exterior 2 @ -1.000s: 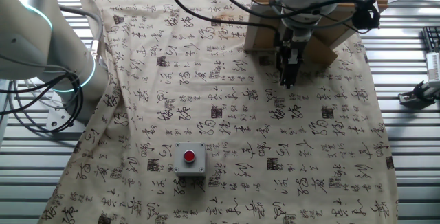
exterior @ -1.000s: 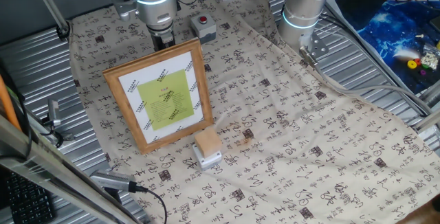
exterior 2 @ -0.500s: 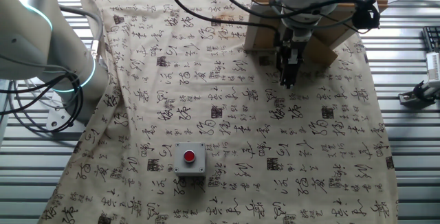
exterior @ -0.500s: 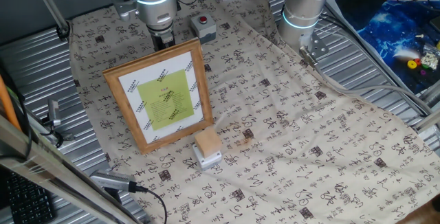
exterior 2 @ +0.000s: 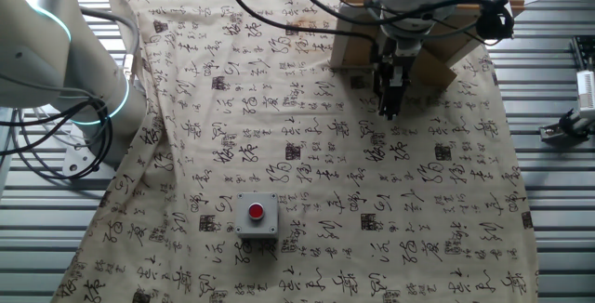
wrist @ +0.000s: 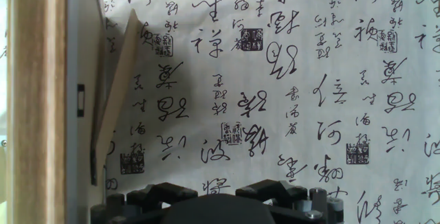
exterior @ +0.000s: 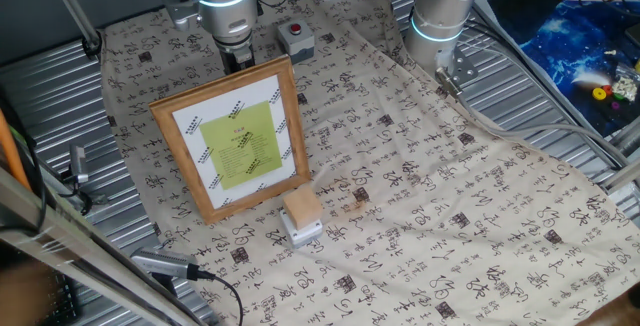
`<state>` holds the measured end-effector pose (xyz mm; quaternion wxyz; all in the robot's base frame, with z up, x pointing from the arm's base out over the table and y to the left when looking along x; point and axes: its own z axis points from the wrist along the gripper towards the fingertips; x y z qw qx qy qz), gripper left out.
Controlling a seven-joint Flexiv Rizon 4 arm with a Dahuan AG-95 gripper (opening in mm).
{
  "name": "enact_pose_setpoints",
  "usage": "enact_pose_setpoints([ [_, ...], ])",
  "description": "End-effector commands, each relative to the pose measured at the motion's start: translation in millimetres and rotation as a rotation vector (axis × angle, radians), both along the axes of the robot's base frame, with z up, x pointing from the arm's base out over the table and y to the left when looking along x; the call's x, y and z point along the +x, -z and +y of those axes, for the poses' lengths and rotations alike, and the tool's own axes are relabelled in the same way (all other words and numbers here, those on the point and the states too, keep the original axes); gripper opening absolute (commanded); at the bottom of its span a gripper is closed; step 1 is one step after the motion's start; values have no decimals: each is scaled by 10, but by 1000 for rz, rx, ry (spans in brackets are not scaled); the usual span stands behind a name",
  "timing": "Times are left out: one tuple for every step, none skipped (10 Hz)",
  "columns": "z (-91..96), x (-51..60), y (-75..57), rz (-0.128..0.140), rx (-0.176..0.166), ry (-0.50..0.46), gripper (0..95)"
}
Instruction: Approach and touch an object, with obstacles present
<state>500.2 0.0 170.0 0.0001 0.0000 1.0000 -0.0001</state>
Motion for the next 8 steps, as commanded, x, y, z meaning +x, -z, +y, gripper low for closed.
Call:
enact_pose_setpoints([
  [0, -2, 0, -66, -24, -68, 0],
  [0, 1, -1, -64, -28, -68, 0],
  [0, 1, -1, -63, -28, -68, 0],
  [1, 1, -3, -63, -27, -67, 0],
  [1, 1, -2, -63, -27, -66, 0],
  [1, 1, -4, -64, -27, -66, 0],
  [2, 0, -6, -64, -27, -65, 0],
  [2, -1, -6, -63, -28, -64, 0],
])
